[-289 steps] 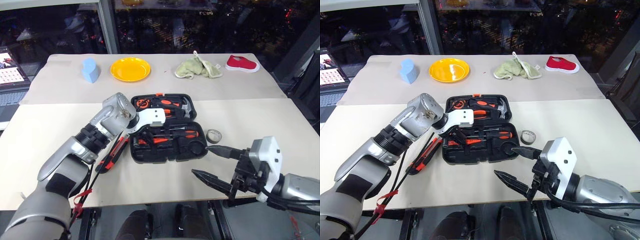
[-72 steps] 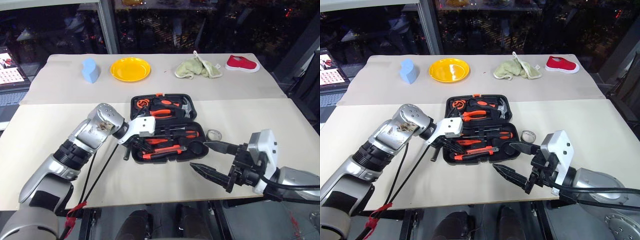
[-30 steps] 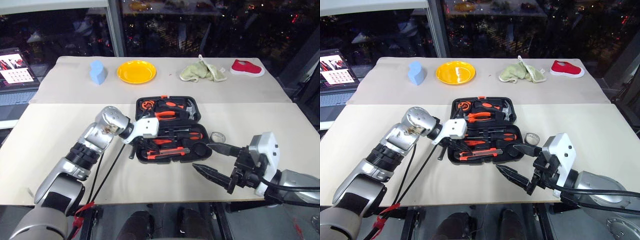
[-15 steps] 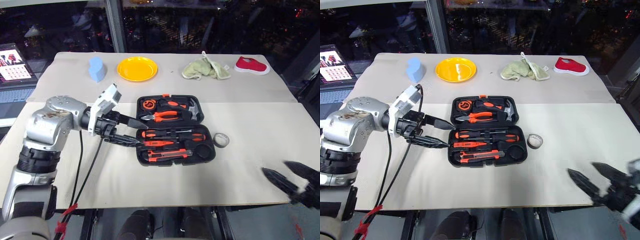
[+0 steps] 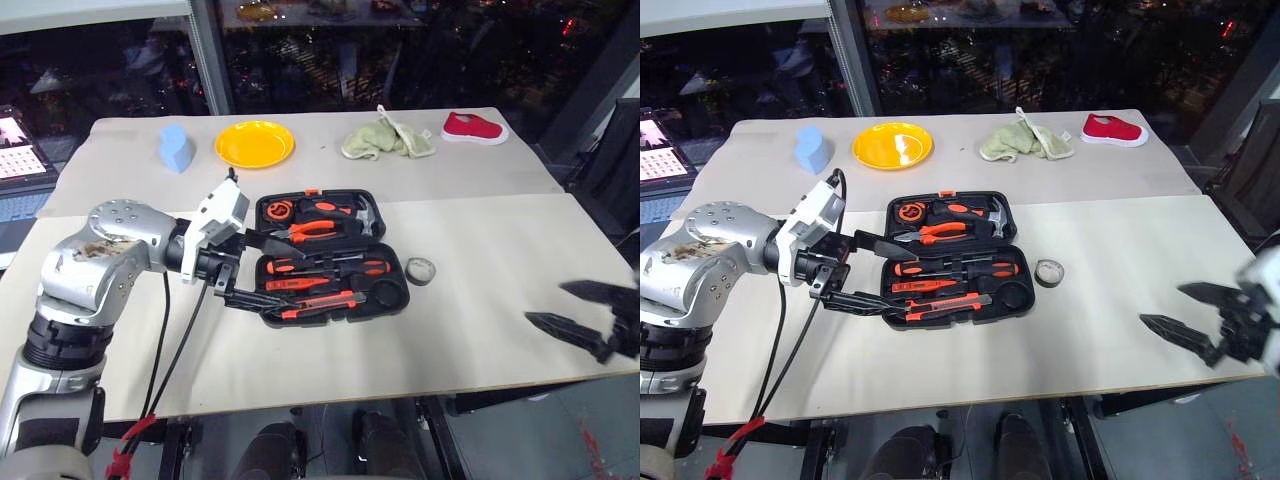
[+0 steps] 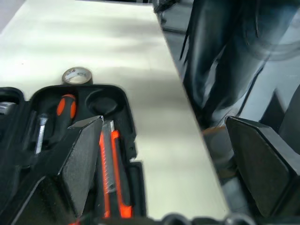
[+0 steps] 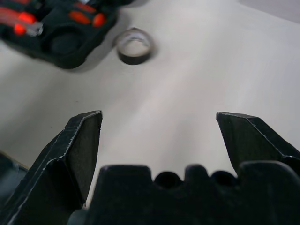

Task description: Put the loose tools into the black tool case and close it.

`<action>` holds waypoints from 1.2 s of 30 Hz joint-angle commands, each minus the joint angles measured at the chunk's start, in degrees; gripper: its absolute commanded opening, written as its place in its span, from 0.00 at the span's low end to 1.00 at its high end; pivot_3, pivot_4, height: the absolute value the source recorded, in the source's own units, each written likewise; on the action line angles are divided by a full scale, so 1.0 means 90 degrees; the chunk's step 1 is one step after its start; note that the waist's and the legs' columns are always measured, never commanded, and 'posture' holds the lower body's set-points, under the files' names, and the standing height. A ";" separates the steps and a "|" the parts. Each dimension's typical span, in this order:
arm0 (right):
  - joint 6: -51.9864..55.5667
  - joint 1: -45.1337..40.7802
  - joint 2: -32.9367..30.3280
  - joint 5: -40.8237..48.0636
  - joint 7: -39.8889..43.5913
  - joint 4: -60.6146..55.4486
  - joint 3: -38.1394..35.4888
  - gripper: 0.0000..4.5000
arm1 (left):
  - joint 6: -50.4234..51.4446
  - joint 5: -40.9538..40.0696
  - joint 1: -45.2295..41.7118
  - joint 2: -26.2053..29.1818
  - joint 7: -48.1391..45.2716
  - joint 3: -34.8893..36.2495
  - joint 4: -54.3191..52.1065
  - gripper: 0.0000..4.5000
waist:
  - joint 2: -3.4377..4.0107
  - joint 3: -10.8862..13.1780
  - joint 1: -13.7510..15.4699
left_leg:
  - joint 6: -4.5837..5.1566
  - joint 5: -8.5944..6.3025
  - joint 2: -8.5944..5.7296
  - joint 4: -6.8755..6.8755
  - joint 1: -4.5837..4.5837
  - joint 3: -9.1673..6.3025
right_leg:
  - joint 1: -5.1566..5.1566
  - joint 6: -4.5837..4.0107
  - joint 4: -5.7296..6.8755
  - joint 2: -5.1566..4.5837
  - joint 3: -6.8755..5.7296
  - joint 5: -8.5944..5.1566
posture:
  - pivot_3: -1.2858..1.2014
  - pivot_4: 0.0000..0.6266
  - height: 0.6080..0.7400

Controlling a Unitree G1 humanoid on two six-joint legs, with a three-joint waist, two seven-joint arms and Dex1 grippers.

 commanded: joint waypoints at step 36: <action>0.0758 -0.4207 0.1689 -0.0934 0.1760 0.0660 0.2956 0.01 | -0.0502 0.0114 0.0240 0.0147 0.0889 -0.0176 -0.0528 1.00 | -0.0021 0.0017 0.0036 | -0.0072 0.0046 -0.0034 -0.0025 -0.0078 -0.0022 | -0.0110 -0.0083 0.0010 -0.0011 -0.0006 0.0061 | 0.52 0.24 1.00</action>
